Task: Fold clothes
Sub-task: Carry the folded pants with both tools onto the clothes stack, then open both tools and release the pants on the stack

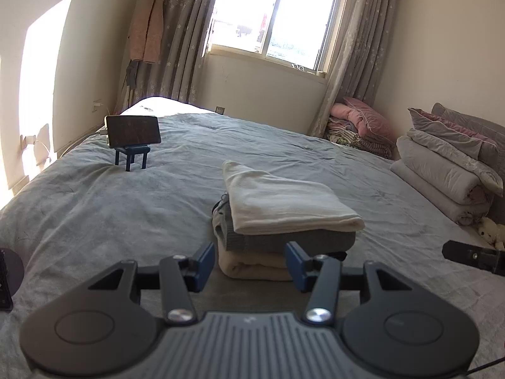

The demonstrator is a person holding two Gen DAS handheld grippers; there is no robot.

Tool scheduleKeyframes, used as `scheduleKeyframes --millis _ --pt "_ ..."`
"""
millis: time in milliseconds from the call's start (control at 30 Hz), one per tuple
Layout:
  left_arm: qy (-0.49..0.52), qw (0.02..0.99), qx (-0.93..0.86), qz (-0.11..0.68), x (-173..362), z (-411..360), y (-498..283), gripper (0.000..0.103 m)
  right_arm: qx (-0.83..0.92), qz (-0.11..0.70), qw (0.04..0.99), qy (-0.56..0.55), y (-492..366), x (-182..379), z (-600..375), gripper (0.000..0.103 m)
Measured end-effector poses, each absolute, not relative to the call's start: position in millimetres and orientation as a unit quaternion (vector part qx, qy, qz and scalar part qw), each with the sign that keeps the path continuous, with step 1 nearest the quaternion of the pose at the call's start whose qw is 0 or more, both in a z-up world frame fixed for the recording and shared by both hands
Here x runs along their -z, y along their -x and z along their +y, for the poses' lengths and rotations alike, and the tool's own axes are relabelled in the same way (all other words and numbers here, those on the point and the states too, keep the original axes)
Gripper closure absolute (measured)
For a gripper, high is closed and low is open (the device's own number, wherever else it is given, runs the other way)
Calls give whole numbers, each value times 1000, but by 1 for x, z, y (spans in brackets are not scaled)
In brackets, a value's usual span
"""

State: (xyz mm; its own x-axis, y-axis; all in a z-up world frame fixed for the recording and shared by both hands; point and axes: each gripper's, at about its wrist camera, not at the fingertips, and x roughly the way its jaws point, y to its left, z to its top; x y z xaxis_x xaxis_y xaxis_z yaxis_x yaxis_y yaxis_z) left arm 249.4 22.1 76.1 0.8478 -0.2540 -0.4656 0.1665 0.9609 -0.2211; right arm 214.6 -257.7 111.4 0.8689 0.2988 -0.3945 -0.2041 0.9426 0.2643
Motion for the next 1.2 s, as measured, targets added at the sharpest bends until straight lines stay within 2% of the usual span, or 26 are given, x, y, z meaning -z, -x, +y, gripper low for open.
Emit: scheduleKeyframes --millis 100,167,500,800,967,1033,1200 --pt "82 954 104 267 -87 16 -230 52 -124 226 961 -101 -197 -120 -252 48" --pt "79 952 93 280 -95 12 -213 46 -120 231 961 -95 -183 -125 -247 44" --pt "39 946 58 318 -113 -1 -137 31 -115 261 958 -35 -115 -141 -216 32" --pt "15 938 23 346 -128 -2 -83 13 -138 287 948 7 -62 -154 -193 10" --pt "10 935 3 353 -146 1 -53 3 -142 297 944 15 -31 -167 -190 3" --pt "7 933 -7 360 -151 1 -43 2 -143 297 944 22 -22 -172 -187 0" --pt "-1 928 -14 372 -163 -3 -22 1 -151 302 940 40 -5 -179 -180 0"
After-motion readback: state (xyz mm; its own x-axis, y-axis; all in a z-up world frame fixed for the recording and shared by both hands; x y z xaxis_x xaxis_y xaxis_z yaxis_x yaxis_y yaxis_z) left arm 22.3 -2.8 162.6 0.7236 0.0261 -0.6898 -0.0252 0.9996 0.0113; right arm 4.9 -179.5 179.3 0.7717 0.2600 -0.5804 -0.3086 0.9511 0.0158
